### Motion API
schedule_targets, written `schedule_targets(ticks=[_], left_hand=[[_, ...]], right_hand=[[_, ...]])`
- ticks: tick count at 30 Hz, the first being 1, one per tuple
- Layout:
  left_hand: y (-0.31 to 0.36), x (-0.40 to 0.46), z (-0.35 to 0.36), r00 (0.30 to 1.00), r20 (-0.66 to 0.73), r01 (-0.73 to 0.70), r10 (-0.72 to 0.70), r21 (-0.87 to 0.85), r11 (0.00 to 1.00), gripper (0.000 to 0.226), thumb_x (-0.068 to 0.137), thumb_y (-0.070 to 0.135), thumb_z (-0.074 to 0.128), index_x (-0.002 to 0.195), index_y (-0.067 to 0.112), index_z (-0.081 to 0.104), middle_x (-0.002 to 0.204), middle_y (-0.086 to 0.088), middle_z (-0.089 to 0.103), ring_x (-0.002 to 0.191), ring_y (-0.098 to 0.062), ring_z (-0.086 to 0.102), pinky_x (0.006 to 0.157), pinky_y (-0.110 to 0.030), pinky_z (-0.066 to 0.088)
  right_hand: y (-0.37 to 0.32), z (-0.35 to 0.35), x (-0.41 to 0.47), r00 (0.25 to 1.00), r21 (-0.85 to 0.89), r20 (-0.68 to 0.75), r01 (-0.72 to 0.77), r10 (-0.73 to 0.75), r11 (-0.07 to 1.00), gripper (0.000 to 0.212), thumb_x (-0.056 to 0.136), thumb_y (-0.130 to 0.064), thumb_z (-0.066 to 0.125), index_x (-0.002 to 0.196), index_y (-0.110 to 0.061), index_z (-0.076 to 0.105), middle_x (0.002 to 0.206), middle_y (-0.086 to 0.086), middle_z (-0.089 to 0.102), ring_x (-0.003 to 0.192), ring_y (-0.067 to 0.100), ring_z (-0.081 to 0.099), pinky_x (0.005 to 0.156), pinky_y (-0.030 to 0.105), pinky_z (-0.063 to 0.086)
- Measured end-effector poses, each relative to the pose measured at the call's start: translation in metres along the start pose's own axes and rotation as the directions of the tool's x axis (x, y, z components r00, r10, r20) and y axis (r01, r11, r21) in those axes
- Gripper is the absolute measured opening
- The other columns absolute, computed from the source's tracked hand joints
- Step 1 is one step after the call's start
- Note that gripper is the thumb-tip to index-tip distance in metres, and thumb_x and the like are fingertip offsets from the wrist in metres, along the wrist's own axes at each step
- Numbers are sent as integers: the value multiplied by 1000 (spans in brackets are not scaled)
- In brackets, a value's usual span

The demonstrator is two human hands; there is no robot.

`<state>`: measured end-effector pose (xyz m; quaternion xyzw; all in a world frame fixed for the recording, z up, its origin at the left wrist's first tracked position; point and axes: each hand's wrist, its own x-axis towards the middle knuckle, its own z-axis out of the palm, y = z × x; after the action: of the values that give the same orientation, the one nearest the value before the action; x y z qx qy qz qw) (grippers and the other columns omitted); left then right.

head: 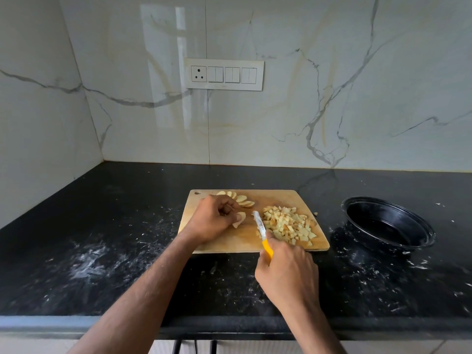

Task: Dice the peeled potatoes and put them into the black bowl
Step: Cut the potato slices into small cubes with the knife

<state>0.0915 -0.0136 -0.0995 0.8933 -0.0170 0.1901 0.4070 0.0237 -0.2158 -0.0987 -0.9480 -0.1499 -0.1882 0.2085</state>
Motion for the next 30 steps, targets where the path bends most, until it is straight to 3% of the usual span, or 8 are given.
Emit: schedule_targets(ticks=[5,9,17,21,25,28,30], left_hand=[[2,-2,-2,999,20,-29,29,13,999,13,83,16,81,94,24,79,84,9,74,77,-6,66,71,-28,56],[5,-5,0,999,-45,18,-16,39,999,15,86,14,77,86,29,77,63,16,63,57,7,53,51,-10,37],[10,-4,5,996,-76,-26,41,187,982,3,86,22,78,89,23,78,69,17,62,62,-2,54,54,-9,36],[4,0,4,983,-120,-99,137,278,956,7,90,20,73,92,22,79,87,8,73,80,-8,60,70,-23,48],[-5,4,7,958,-79,-232,277,359,904,7,86,17,76,88,23,79,84,5,74,81,-15,58,72,-38,53],[-2,4,10,929,-18,-340,371,358,870,8,85,13,78,87,20,80,83,5,76,79,-18,59,70,-38,52],[-2,5,10,931,-16,-337,364,339,878,9,87,10,74,87,18,79,84,5,76,80,-19,59,71,-38,52]], right_hand=[[0,1,0,1000,8,-3,27,-27,1000,50,96,-41,52,145,-29,48,97,-9,73,81,9,69,70,24,60],[-3,1,-1,999,11,5,42,-42,999,50,97,-42,51,145,-29,48,93,-6,71,81,12,67,71,28,60],[-4,0,-3,998,10,10,69,-69,998,46,96,-42,50,141,-29,49,95,-6,70,86,13,68,72,28,59],[-3,1,-3,998,13,8,69,-69,998,47,96,-43,50,141,-30,47,94,-5,69,86,14,67,74,30,59],[-3,2,-3,997,11,-1,75,-75,997,46,96,-42,50,140,-30,49,91,-5,70,83,14,68,72,29,59],[-2,3,-3,997,14,-1,77,-77,997,45,96,-42,51,139,-30,51,92,-5,70,83,13,68,72,28,59],[-3,3,-4,997,22,1,80,-80,997,45,96,-42,51,139,-30,51,94,-5,70,84,12,67,72,26,58]])
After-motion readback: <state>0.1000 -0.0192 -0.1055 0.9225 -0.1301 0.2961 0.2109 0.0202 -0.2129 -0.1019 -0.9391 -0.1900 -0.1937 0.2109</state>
